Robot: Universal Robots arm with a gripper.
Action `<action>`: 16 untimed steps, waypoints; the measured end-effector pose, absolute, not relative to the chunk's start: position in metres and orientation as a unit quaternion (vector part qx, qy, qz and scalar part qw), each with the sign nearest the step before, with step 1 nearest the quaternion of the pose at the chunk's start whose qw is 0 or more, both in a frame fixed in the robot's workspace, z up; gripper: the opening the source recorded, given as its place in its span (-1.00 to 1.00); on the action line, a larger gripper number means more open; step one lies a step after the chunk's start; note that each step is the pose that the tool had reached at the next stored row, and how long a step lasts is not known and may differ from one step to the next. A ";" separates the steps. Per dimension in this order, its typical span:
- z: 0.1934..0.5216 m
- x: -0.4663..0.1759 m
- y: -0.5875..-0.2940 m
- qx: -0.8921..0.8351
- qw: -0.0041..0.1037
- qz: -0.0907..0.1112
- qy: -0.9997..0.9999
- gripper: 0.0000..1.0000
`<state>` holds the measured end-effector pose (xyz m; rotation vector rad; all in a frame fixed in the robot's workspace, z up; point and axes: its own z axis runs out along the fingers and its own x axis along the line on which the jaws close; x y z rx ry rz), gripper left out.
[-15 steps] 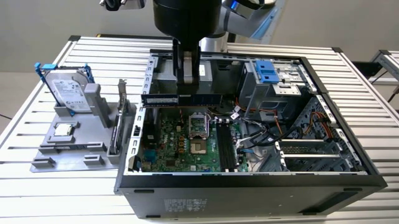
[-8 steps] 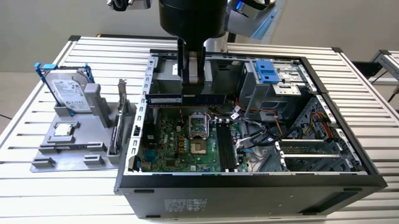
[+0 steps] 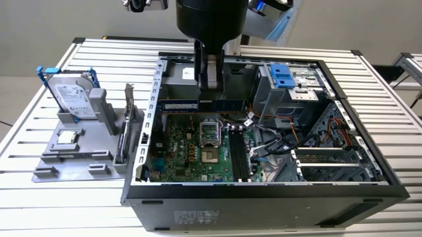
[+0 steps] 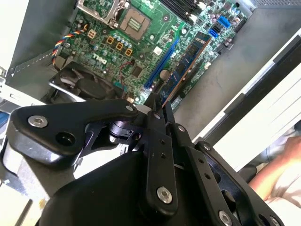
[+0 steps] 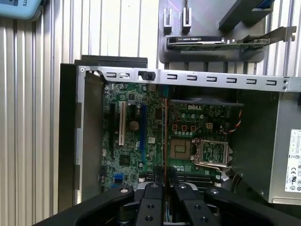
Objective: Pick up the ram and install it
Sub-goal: 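Pick up the ram and move it above insertion slot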
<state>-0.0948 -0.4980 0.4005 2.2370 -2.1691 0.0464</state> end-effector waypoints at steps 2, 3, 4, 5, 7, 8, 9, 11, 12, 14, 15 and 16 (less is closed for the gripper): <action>0.400 -0.093 -0.498 0.718 0.013 0.015 -0.696 -1.00; 0.400 -0.092 -0.498 0.718 0.013 0.015 -0.696 -1.00; 0.401 -0.091 -0.498 0.718 0.013 0.015 -0.696 -1.00; 0.400 -0.090 -0.498 0.718 0.013 0.015 -0.696 -1.00; 0.400 -0.088 -0.498 0.718 0.013 0.015 -0.696 -1.00; 0.401 -0.087 -0.498 0.718 0.013 0.015 -0.696 -1.00; 0.401 -0.085 -0.498 0.718 0.013 0.015 -0.696 -1.00; 0.400 -0.082 -0.498 0.717 0.013 0.015 -0.697 -1.00; 0.400 -0.080 -0.498 0.717 0.013 0.015 -0.697 -1.00; 0.400 -0.077 -0.498 0.717 0.013 0.015 -0.697 -1.00; 0.401 -0.076 -0.498 0.716 0.013 0.015 -0.698 -1.00; 0.400 -0.074 -0.498 0.716 0.013 0.015 -0.698 -1.00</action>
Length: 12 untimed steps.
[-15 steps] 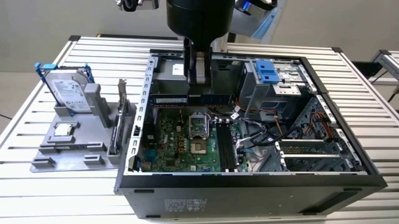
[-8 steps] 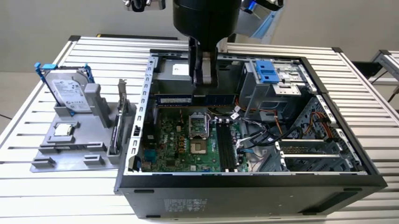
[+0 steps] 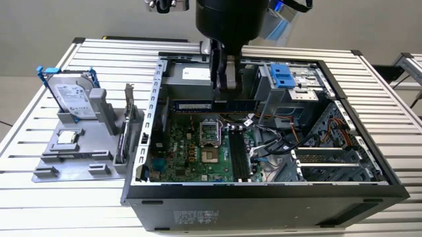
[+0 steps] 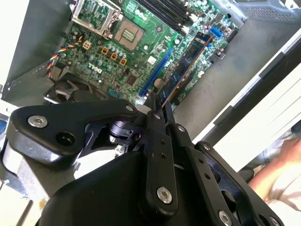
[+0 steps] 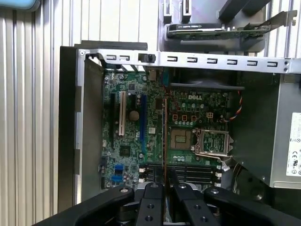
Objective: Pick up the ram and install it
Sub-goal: 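Pick up the ram and move it above insertion slot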
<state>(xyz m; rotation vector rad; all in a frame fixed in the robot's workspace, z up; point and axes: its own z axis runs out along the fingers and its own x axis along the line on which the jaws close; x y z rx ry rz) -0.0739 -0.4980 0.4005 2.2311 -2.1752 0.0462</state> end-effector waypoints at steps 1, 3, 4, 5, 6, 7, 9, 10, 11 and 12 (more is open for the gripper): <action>0.400 -0.072 -0.498 0.716 0.013 0.015 -0.698 -1.00; 0.401 -0.069 -0.498 0.715 0.013 0.015 -0.699 -1.00; 0.400 -0.067 -0.498 0.714 0.013 0.015 -0.699 -1.00; 0.400 -0.066 -0.498 0.714 0.013 0.015 -0.700 -1.00; 0.400 -0.064 -0.498 0.714 0.013 0.015 -0.700 -1.00; 0.401 -0.063 -0.498 0.713 0.013 0.015 -0.700 -1.00; 0.400 -0.060 -0.498 0.713 0.013 0.015 -0.701 -1.00; 0.400 -0.058 -0.498 0.712 0.013 0.015 -0.701 -1.00; 0.400 -0.056 -0.498 0.712 0.013 0.015 -0.702 -1.00; 0.400 -0.055 -0.498 0.712 0.013 0.015 -0.702 -1.00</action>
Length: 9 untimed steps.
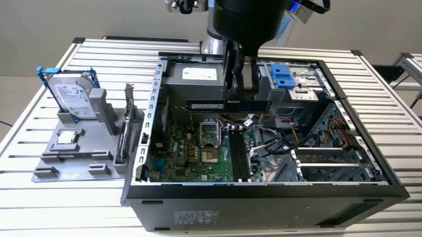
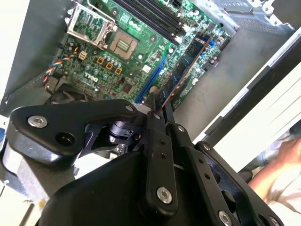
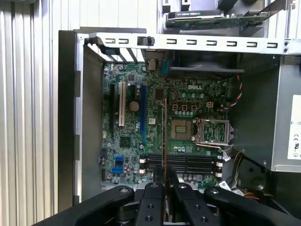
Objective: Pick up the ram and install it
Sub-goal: 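Pick up the ram and move it above insertion slot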
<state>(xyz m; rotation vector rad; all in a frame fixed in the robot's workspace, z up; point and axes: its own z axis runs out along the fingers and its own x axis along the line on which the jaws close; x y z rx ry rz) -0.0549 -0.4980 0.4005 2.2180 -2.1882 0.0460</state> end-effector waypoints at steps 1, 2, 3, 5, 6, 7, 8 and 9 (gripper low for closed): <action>0.400 -0.053 -0.498 0.711 0.013 0.015 -0.702 -1.00; 0.400 -0.052 -0.498 0.711 0.013 0.015 -0.703 -1.00; 0.401 -0.050 -0.498 0.711 0.013 0.015 -0.703 -1.00; 0.400 -0.047 -0.498 0.710 0.013 0.015 -0.703 -1.00; 0.400 -0.046 -0.498 0.710 0.013 0.015 -0.704 -1.00; 0.400 -0.044 -0.498 0.710 0.013 0.015 -0.704 -1.00; 0.400 -0.043 -0.498 0.710 0.013 0.015 -0.704 -1.00; 0.400 -0.041 -0.498 0.710 0.013 0.015 -0.704 -1.00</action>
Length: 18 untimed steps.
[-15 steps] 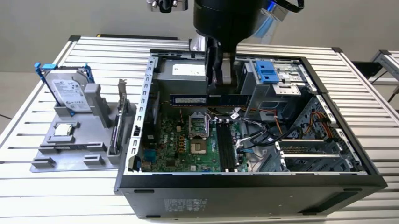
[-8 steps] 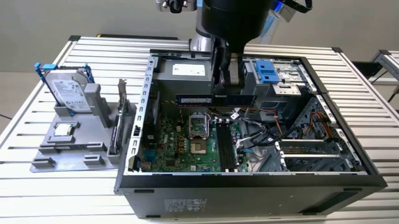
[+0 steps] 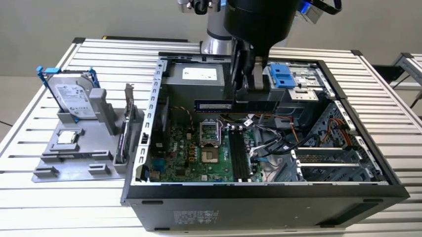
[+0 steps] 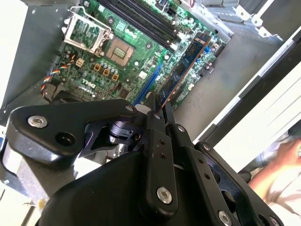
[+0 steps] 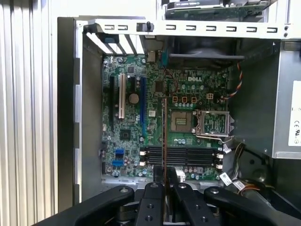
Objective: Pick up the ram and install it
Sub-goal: 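Pick up the ram and move it above insertion slot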
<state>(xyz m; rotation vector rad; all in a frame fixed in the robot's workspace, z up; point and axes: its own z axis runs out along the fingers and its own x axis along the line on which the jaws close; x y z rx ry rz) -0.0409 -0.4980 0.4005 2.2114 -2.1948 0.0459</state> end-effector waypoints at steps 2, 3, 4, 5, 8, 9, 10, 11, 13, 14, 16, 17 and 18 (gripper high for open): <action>0.400 -0.038 -0.498 0.709 0.013 0.015 -0.705 -1.00; 0.400 -0.036 -0.498 0.709 0.013 0.015 -0.705 -1.00; 0.400 -0.035 -0.498 0.709 0.013 0.015 -0.705 -1.00; 0.401 -0.033 -0.498 0.709 0.013 0.015 -0.705 -1.00; 0.400 -0.029 -0.498 0.708 0.013 0.015 -0.706 -1.00; 0.401 -0.028 -0.498 0.708 0.013 0.015 -0.706 -1.00; 0.401 -0.026 -0.498 0.708 0.013 0.015 -0.706 -1.00; 0.400 -0.025 -0.498 0.708 0.013 0.015 -0.706 -1.00; 0.401 -0.022 -0.498 0.707 0.013 0.015 -0.707 -1.00; 0.400 -0.020 -0.498 0.707 0.013 0.015 -0.707 -1.00; 0.400 -0.017 -0.498 0.707 0.013 0.015 -0.707 -1.00; 0.400 -0.016 -0.498 0.707 0.013 0.015 -0.707 -1.00; 0.400 -0.015 -0.498 0.707 0.013 0.015 -0.707 -1.00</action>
